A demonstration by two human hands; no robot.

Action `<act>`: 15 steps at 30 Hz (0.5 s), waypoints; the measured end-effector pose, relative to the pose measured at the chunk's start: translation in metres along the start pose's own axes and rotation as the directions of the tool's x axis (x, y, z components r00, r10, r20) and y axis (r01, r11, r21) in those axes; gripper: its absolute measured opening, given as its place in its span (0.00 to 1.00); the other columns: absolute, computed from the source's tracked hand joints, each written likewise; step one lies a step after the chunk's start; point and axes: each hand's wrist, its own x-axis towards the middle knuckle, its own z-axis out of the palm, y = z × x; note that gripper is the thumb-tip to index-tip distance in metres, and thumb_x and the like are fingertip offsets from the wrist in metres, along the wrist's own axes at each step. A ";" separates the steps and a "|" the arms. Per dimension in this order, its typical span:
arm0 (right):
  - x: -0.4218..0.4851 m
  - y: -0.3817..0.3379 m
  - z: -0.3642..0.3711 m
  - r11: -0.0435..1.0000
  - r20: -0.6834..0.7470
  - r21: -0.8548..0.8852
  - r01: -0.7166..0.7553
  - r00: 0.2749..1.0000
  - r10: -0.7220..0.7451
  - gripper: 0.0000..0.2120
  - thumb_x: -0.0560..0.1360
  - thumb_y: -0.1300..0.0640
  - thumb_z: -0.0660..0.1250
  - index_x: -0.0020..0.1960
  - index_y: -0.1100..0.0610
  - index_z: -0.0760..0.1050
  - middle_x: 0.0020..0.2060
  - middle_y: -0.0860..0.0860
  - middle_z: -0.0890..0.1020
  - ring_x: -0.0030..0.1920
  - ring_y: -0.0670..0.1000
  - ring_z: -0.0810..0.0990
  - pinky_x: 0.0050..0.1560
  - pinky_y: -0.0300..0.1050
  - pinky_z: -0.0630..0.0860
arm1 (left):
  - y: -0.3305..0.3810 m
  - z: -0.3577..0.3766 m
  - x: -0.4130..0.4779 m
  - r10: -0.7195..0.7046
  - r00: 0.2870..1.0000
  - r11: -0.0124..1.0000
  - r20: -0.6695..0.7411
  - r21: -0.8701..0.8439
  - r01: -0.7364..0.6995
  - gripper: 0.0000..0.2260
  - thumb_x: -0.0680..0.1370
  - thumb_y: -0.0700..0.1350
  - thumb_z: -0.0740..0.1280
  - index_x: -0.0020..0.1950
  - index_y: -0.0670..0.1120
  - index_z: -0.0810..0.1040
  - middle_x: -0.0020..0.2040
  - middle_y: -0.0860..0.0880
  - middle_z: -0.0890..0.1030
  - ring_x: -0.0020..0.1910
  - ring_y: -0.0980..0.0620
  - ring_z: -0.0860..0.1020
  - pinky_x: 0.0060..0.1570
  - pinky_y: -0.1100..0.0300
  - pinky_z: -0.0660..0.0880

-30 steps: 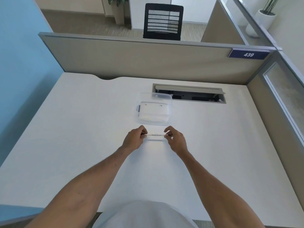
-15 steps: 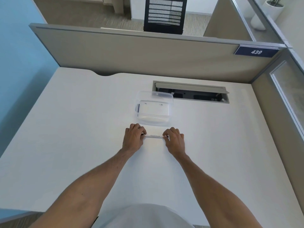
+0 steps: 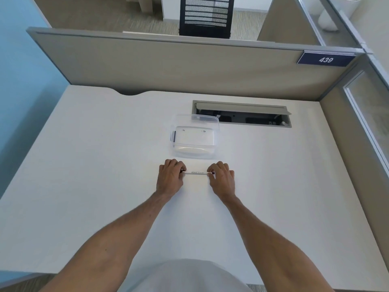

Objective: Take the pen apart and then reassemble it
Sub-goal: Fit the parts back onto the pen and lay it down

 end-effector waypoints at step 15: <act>-0.009 -0.003 -0.008 1.000 0.020 0.012 0.006 1.000 -0.007 0.13 0.86 0.54 0.67 0.69 0.53 0.78 0.65 0.47 0.79 0.71 0.50 0.75 0.72 0.49 0.70 | 0.000 -0.009 -0.004 0.015 0.998 1.000 0.063 0.014 -0.016 0.13 0.85 0.47 0.67 0.70 0.50 0.79 0.66 0.53 0.80 0.72 0.48 0.74 0.69 0.55 0.69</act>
